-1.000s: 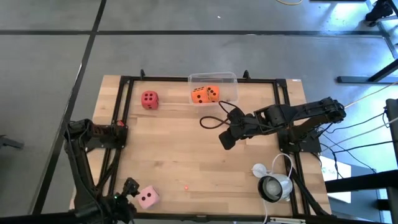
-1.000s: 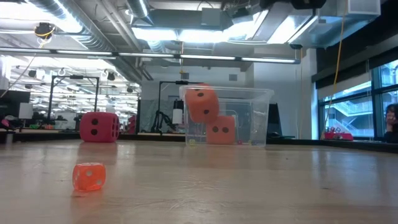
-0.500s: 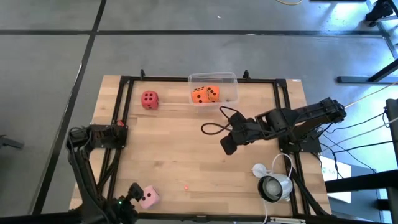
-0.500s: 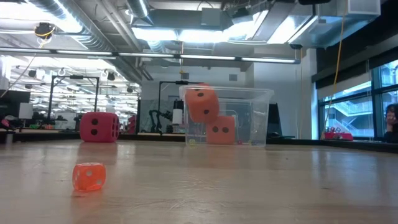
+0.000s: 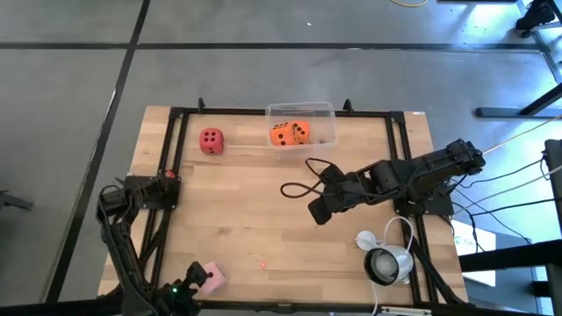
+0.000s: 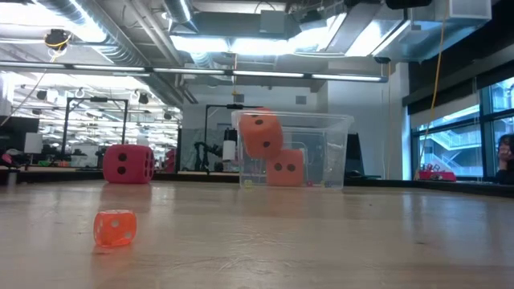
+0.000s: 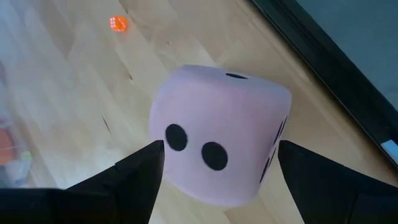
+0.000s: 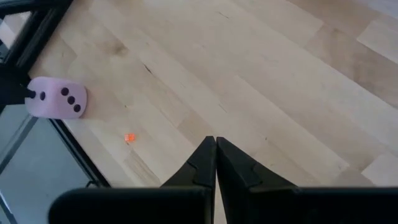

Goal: Pick & Place Dice
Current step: Put the large pink dice into the transparent bin

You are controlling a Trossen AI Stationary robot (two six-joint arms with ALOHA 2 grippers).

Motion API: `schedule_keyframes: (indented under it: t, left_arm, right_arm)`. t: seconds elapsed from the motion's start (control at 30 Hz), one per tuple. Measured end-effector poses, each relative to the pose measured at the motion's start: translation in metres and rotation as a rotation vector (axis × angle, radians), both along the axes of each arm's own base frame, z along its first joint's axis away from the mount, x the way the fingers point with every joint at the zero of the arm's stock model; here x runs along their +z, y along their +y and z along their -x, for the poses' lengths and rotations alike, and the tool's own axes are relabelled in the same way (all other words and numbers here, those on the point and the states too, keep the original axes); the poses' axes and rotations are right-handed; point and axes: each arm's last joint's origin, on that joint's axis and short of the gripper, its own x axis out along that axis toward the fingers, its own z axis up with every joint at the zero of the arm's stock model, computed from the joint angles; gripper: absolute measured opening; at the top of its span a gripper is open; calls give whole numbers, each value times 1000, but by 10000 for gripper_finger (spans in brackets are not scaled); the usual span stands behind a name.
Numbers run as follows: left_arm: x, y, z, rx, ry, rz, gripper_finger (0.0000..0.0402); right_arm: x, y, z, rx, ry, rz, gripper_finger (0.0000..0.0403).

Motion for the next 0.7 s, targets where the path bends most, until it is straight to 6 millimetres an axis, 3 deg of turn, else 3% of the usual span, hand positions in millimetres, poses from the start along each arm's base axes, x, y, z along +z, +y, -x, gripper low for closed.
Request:
schedule_keyframes:
  t: [0.53, 0.7]
  left_arm:
    - [-52, -11, -18, 16, -25, -181, 308]
    - [-71, -12, -26, 32, -14, -213, 285]
  right_arm:
    - [-5, 4, -7, 7, -3, -1, 13]
    - [-5, 9, -6, 15, -16, -11, 13]
